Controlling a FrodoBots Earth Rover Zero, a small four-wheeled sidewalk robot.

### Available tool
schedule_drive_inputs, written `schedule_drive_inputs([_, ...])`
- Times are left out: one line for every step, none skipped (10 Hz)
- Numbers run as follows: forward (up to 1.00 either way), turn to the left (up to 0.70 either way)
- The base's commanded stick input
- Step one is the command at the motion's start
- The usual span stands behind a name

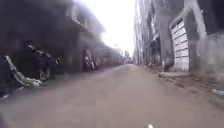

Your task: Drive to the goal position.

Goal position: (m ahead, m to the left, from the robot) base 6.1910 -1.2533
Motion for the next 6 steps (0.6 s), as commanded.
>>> schedule_drive_inputs([1.0, -0.27])
schedule_drive_inputs([1.0, -0.17])
schedule_drive_inputs([1.0, 0.0])
schedule_drive_inputs([1.0, 0.0])
schedule_drive_inputs([1.0, 0.0])
schedule_drive_inputs([1.0, 0.0])
